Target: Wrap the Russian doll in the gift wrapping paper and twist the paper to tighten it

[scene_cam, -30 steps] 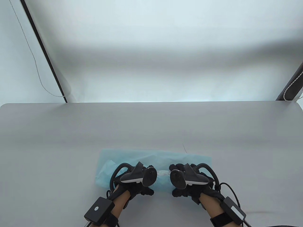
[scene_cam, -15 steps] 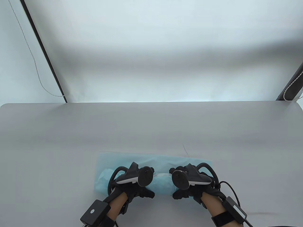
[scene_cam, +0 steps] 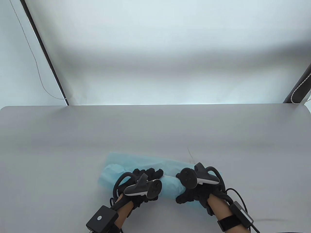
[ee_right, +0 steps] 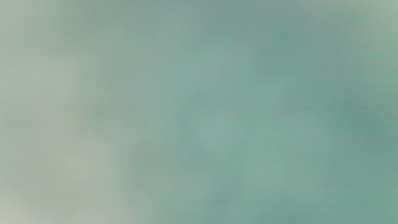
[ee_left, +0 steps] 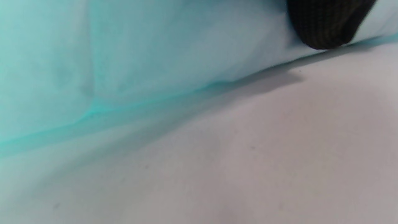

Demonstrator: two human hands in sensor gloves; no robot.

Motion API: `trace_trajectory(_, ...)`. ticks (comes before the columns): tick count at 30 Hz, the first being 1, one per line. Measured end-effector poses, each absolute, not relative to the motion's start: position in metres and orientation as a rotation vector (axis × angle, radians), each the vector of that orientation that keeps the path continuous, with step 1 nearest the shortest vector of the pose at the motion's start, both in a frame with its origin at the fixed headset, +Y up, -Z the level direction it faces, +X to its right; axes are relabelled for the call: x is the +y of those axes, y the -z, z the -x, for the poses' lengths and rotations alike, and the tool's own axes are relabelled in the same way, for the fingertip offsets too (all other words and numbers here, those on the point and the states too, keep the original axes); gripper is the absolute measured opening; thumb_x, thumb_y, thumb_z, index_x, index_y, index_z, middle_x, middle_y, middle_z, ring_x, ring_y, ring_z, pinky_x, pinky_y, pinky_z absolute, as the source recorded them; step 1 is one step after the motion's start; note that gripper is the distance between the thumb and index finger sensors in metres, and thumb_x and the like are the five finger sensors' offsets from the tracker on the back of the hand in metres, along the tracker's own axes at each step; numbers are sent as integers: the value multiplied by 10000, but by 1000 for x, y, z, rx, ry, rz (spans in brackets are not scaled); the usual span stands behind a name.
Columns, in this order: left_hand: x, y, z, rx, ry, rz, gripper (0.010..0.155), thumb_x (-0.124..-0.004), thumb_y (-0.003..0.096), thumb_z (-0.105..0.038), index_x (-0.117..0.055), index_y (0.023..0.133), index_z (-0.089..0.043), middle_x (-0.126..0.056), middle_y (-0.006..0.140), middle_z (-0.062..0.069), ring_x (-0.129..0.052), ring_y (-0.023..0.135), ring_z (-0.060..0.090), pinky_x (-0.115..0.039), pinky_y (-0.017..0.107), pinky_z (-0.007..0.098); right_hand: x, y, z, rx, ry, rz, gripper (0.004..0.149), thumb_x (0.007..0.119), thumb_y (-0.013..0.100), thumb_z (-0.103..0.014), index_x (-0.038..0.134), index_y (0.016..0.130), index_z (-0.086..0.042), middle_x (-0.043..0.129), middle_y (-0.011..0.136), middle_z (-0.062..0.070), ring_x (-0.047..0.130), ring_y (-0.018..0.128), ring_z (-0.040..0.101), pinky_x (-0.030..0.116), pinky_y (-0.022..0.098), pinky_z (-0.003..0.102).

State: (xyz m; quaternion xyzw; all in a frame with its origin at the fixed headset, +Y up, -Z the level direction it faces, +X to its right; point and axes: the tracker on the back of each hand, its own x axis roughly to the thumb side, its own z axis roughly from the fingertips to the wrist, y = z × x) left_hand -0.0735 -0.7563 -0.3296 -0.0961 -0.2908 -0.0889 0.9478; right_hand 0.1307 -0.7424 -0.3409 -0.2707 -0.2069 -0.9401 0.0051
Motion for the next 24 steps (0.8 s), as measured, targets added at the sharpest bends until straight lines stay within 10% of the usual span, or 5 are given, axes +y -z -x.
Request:
trace_trajectory(17, -756, 347, 89, -558, -83, 443, 1005, -870, 358, -730, -473, 1138, -236, -823, 1057, 167, -975, 761, 303, -742, 611, 587, -741, 329, -116, -323, 2759, 883, 1081, 882, 437, -678, 393, 1225, -123, 649, 1178, 215, 766, 1005, 383, 574, 794, 653)
trace_trajectory(24, -757, 334, 85, -575, 40, 349, 1021, -802, 381, -706, -315, 1149, -241, -453, 1218, 157, -570, 1081, 420, -463, 736, 713, -739, 331, -116, -357, 2805, 874, 1062, 900, 407, -720, 509, 1205, -139, 752, 1114, 209, 837, 920, 359, 620, 773, 646)
